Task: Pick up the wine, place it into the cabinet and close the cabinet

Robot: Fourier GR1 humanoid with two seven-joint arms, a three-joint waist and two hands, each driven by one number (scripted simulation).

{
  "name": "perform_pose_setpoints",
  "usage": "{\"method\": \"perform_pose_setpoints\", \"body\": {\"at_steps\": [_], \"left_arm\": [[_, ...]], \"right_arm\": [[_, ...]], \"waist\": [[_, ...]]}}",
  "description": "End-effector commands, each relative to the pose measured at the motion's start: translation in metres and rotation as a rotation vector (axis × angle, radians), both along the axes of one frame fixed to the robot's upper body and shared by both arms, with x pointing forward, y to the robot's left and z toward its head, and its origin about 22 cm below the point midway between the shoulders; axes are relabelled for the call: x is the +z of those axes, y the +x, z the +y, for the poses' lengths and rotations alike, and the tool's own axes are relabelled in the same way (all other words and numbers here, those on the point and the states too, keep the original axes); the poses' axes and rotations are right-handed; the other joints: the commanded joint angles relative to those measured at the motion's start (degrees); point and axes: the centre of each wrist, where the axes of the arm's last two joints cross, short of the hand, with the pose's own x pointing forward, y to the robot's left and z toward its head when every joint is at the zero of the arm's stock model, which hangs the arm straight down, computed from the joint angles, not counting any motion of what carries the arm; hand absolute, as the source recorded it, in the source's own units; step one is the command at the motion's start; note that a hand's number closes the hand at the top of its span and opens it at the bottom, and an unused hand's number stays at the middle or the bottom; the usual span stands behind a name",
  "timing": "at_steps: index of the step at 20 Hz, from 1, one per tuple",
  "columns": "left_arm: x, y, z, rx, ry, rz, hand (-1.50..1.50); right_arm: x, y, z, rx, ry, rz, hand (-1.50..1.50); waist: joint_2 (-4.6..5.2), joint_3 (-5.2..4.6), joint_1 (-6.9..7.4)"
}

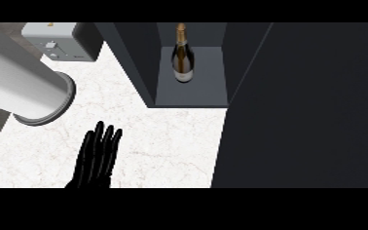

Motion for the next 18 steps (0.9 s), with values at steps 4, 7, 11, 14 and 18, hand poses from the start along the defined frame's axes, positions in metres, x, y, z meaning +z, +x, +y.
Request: {"method": "perform_pose_setpoints", "body": {"at_steps": [4, 7, 11, 14, 18], "left_arm": [[-0.002, -0.003, 0.037, 0.013, -0.01, -0.026, -1.5], [0.023, 0.007, 0.063, 0.059, 0.007, -0.035, -1.5], [0.008, 0.006, 0.087, 0.099, 0.0, -0.05, -1.5], [0.024, 0.006, 0.094, 0.092, -0.018, -0.059, -1.5], [0.028, 0.015, 0.13, 0.117, -0.018, -0.056, -1.5]], "right_arm": [[-0.001, -0.02, 0.001, 0.154, 0.11, 0.127, 1.5], [-0.001, -0.03, 0.013, 0.202, 0.107, 0.15, 1.5], [0.003, -0.048, 0.033, 0.28, 0.124, 0.193, 1.5], [0.002, -0.043, 0.039, 0.37, 0.028, 0.086, 1.5], [-0.004, -0.048, 0.067, 0.433, 0.023, 0.119, 1.5]], "waist": [[0.06, -0.01, 0.06], [-0.03, 0.0, -0.03], [-0.21, -0.11, -0.12], [-0.13, -0.03, 0.01], [-0.15, -0.08, -0.2]]}}
